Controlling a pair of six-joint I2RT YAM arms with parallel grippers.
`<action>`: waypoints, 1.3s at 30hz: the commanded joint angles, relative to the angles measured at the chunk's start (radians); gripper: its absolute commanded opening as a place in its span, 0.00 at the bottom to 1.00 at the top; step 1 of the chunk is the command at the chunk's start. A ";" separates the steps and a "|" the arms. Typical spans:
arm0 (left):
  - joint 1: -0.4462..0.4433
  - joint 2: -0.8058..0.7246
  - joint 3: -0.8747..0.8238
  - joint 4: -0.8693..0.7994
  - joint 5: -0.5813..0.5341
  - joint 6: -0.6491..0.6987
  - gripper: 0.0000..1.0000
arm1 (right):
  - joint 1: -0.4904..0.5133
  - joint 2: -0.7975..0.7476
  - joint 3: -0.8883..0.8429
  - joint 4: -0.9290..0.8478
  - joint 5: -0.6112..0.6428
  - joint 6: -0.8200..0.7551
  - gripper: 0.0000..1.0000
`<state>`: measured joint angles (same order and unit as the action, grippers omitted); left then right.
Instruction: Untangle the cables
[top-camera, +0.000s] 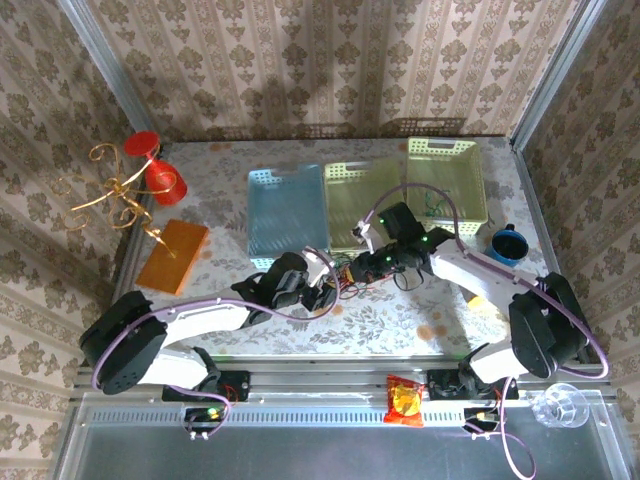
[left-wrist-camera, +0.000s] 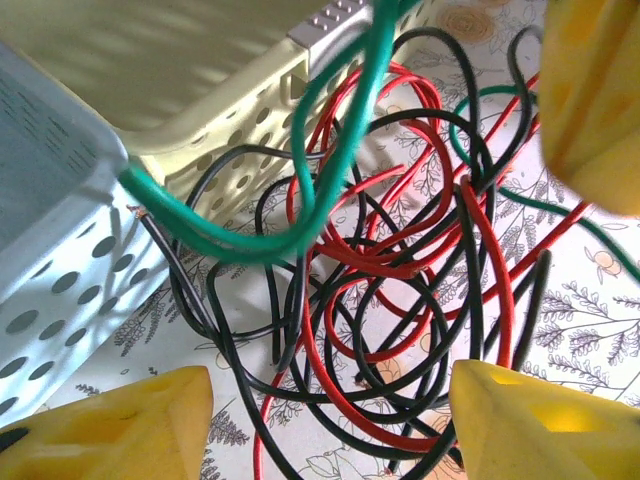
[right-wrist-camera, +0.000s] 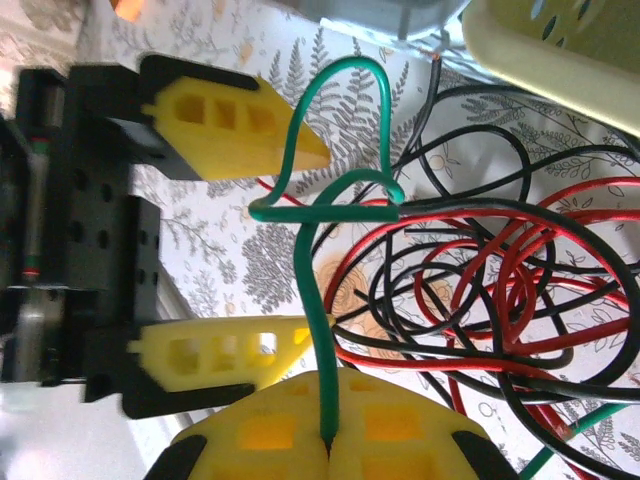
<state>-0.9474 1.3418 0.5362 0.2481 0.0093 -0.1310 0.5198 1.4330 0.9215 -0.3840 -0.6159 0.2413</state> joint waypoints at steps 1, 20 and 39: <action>0.005 0.043 0.021 0.038 0.021 0.008 0.64 | -0.016 -0.035 -0.018 0.064 -0.066 0.066 0.00; 0.007 0.234 0.100 0.072 -0.035 0.017 0.00 | -0.156 -0.218 -0.211 0.062 0.236 0.200 0.01; 0.007 0.235 0.081 0.057 -0.061 0.010 0.00 | -0.417 -0.506 -0.264 -0.038 0.565 0.331 0.02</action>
<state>-0.9470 1.5711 0.6231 0.3153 -0.0322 -0.1123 0.1089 0.9482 0.6136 -0.3447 -0.2539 0.5610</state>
